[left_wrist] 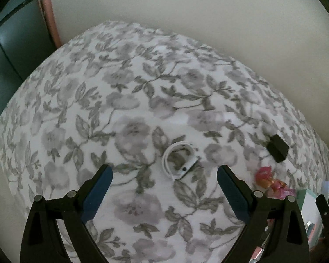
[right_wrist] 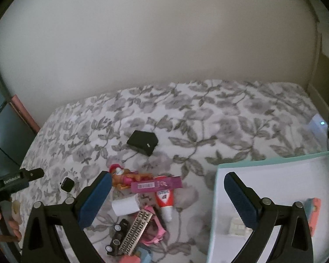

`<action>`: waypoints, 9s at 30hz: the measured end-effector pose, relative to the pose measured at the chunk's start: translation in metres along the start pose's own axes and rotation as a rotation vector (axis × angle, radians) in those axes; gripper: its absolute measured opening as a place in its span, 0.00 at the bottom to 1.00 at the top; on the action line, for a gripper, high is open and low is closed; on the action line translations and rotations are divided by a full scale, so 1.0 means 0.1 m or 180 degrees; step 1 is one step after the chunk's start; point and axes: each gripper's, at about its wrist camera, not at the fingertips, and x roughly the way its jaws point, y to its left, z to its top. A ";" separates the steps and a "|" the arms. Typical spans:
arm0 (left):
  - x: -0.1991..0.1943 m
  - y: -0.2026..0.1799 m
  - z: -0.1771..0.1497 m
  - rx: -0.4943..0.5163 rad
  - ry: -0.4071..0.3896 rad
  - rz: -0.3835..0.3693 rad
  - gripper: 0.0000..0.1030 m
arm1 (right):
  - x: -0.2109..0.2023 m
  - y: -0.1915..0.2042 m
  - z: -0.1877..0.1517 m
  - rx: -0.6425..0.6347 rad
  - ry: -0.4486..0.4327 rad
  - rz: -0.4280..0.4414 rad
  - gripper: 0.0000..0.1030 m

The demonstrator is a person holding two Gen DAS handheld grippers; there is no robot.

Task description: Organize rigid objects

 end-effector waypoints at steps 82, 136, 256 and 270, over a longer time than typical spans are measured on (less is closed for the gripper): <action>0.56 -0.17 0.06 0.0252 0.0237 -0.0250 0.51 | 0.89 0.30 -0.15 -0.0073 0.0961 -0.0463 0.80; -1.00 -2.65 -1.53 0.1970 -0.0262 -0.0883 0.51 | -1.30 -1.43 -0.35 0.0884 0.0180 -0.0887 0.80; -0.69 -1.67 -0.70 0.0935 -0.0471 -0.0472 0.94 | -0.58 -0.98 -0.45 0.0370 0.0578 -0.0592 1.00; -0.47 -0.72 -0.45 0.0331 -0.0191 -0.0279 0.93 | -0.19 -0.13 -0.52 -0.0100 0.0724 -0.0163 1.00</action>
